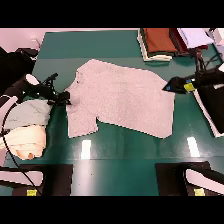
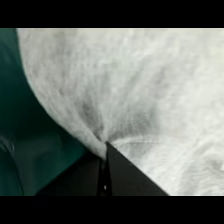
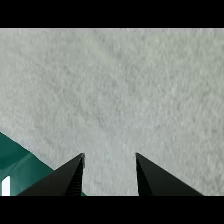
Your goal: Fold the shirts.
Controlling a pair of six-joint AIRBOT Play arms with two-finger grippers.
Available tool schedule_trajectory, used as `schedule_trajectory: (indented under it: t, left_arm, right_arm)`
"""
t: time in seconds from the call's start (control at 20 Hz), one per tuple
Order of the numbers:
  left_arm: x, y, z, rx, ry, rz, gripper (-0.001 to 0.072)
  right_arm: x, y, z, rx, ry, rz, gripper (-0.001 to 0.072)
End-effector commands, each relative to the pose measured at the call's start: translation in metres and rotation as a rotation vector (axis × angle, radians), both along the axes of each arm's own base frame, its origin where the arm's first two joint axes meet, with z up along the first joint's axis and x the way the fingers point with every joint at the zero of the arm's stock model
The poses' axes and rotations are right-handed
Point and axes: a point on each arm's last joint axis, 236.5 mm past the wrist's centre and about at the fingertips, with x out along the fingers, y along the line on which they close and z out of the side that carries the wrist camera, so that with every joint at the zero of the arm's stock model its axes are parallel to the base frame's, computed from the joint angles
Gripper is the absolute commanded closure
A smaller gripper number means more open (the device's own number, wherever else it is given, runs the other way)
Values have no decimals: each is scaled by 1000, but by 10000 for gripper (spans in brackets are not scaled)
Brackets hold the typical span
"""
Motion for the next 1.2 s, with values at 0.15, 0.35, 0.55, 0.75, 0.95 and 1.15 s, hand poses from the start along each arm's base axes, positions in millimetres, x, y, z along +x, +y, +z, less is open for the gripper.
schedule_trajectory:
  t: [0.15,0.35,0.55,0.75,0.95,1.15]
  left_arm:
    - [7,-5,62,6,-147,-59,688]
    - [7,-6,65,2,-151,-59,687]
    - [6,-6,64,1,-146,-61,687]
    - [6,-7,65,-3,-148,-59,687]
    - [6,-7,65,-3,-147,-59,687]
    - [5,-7,65,-4,-145,-61,687]
  right_arm:
    - [-129,-57,-83,-86,353,-174,196]
    - [-172,-47,-120,-16,503,-283,203]
    - [-179,-32,-141,49,528,-345,271]
    - [-158,-20,-142,80,448,-355,282]
    - [-153,1,-145,40,411,-273,289]
    - [-147,13,-146,11,360,-214,556]
